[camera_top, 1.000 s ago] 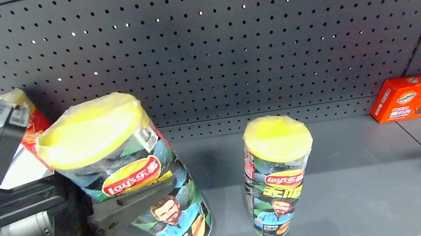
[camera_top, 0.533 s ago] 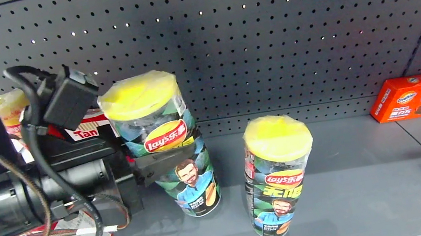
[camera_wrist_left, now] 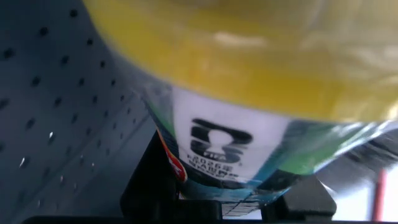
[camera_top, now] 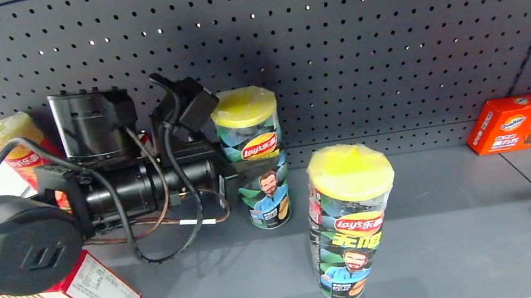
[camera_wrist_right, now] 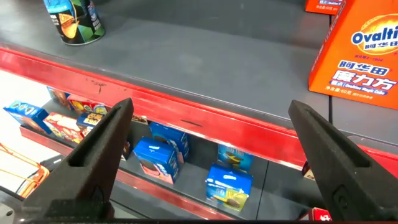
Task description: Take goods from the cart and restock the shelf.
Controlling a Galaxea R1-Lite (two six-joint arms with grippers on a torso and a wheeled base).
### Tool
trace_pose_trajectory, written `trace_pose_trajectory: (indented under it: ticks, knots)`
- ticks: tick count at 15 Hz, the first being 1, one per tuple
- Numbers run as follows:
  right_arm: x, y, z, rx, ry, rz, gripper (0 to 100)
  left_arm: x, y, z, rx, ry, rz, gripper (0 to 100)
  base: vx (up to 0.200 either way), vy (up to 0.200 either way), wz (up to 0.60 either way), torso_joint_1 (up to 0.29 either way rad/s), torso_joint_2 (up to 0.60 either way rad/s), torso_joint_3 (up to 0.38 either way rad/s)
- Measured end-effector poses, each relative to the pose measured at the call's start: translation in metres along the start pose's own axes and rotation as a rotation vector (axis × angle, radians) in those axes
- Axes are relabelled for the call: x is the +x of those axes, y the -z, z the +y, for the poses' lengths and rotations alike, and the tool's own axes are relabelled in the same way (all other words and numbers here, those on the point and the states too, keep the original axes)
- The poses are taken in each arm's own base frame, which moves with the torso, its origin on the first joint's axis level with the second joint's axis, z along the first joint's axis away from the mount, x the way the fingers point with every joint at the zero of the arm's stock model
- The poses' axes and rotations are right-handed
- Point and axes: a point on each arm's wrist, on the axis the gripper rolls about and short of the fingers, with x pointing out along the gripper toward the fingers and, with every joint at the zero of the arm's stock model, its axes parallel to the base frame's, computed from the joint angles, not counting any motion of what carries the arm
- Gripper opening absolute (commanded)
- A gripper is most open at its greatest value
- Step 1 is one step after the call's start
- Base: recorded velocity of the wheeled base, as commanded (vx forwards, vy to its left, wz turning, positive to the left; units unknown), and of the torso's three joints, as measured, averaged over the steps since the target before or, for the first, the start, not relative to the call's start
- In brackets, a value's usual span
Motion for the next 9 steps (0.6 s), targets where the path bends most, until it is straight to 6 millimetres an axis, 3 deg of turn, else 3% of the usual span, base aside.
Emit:
trace_pose_trajectory:
  ticks: [9]
  knots:
    - [0.0,0.0,0.0,0.0,0.0,0.0,100,0.05,-0.013,0.033,0.048,0.087,0.003,0,0.0,0.0,0.0,0.0,0.0,0.0]
